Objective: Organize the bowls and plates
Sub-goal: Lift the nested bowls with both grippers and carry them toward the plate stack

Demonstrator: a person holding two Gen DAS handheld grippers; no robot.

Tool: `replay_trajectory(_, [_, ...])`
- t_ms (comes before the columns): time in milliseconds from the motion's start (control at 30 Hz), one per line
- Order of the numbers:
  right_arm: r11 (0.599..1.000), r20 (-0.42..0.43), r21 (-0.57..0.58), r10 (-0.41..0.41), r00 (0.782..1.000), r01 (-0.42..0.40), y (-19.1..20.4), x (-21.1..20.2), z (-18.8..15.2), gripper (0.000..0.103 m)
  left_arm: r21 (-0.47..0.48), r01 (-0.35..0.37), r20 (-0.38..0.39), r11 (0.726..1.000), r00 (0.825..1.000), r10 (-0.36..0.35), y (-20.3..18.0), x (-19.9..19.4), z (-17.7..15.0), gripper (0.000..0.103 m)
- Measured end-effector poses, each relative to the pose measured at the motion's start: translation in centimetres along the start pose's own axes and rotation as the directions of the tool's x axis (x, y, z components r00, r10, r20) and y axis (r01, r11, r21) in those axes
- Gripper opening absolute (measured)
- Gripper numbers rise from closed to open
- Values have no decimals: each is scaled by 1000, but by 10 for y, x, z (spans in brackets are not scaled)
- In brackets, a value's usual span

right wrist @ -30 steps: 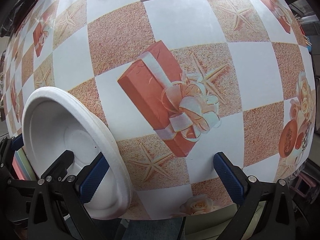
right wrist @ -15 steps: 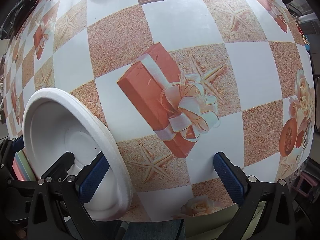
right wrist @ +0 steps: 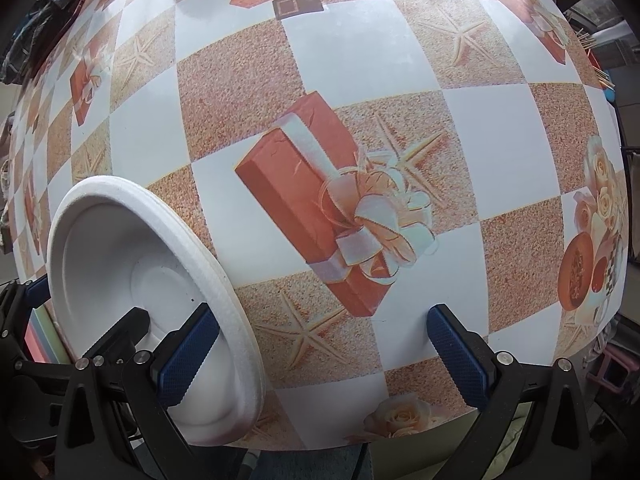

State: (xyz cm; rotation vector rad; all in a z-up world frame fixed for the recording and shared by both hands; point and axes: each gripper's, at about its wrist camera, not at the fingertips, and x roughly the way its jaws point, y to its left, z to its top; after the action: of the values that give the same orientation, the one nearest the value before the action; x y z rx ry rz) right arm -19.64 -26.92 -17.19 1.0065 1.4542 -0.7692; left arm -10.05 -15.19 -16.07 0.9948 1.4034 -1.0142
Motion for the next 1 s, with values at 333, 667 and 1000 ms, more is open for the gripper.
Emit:
replay_trajectory(333, [1000,12,8,2,1000,-2,-4,-1,-1,103,-16,-8,-13,1000,1000,8,-2,-2,-1,103])
replay_trajectory(667, [998,22,-44,39,999,-38,-6,-19,4,73,46,-18,-3,999,1000,18,-23,-14,10,81])
replay_trajectory(1000, [987,-38,-58,147,988,-149,18,-22,-9,29,99,83,-17,992,996,-82,-45,-22,10,37])
